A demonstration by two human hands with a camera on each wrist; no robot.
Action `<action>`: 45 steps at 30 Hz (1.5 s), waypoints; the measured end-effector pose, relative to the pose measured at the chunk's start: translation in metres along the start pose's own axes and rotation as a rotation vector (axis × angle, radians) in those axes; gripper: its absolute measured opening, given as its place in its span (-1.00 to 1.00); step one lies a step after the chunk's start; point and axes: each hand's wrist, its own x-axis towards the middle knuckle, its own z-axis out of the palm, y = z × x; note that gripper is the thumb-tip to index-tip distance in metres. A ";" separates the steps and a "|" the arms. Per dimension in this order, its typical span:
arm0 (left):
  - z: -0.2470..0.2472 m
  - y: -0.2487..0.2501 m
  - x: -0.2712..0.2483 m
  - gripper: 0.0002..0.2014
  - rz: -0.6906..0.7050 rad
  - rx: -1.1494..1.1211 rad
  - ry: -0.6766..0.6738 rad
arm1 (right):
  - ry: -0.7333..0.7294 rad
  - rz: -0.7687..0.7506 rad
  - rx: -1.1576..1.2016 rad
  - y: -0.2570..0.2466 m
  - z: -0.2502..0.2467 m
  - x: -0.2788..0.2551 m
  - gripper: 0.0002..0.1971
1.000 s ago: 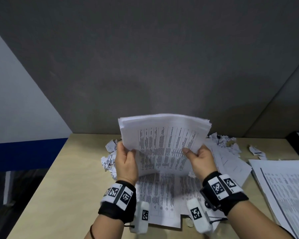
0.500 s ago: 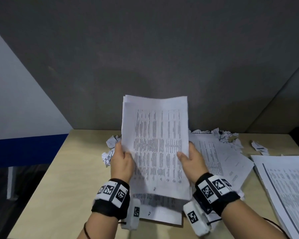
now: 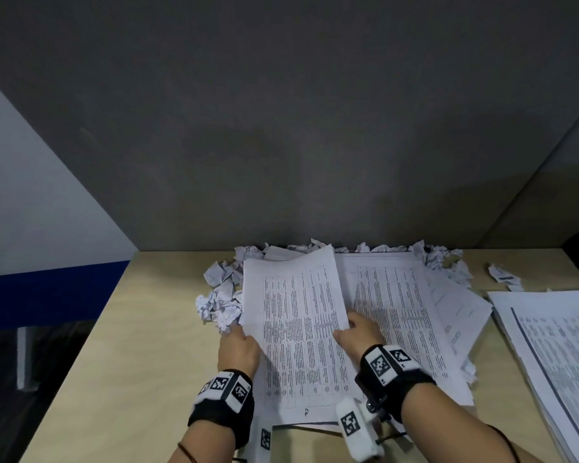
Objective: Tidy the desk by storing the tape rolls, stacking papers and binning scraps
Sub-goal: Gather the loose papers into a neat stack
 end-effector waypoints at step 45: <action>-0.091 0.026 -0.028 -0.68 0.204 -0.791 -0.117 | -0.042 -0.249 0.717 -0.036 -0.023 -0.002 -0.41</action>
